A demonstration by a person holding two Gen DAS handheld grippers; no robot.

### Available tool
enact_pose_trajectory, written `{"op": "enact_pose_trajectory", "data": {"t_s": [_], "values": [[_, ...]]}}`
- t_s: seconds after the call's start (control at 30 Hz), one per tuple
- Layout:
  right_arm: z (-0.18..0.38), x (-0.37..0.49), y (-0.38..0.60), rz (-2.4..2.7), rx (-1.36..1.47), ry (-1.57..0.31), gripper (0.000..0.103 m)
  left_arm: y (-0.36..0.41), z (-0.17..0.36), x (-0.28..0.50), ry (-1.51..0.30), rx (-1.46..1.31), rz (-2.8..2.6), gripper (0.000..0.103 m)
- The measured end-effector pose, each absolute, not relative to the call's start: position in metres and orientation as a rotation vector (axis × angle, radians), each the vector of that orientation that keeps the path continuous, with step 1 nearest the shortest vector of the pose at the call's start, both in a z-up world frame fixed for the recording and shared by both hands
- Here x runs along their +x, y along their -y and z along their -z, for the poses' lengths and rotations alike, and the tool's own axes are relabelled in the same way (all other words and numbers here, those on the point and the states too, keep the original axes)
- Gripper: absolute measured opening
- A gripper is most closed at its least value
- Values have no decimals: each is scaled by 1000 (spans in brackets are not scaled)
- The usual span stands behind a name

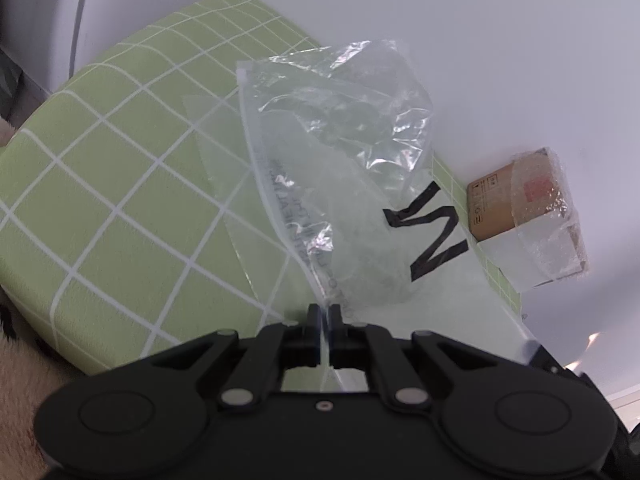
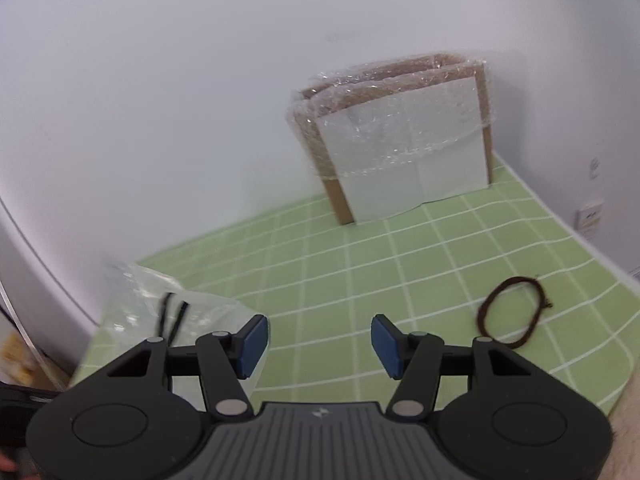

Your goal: Fold shopping bag

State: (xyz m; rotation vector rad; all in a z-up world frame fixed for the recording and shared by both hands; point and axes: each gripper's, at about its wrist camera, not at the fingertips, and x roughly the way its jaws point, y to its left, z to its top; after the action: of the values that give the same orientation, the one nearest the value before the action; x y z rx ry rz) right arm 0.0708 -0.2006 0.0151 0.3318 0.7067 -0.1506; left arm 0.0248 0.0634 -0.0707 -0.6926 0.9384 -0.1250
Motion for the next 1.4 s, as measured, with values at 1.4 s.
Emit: {"op": "enact_pose_trajectory", "data": {"t_s": [1.4], "values": [[-10,94,138,-103,190,-692,55,-83,67,21,-984,-716,96,2]]}}
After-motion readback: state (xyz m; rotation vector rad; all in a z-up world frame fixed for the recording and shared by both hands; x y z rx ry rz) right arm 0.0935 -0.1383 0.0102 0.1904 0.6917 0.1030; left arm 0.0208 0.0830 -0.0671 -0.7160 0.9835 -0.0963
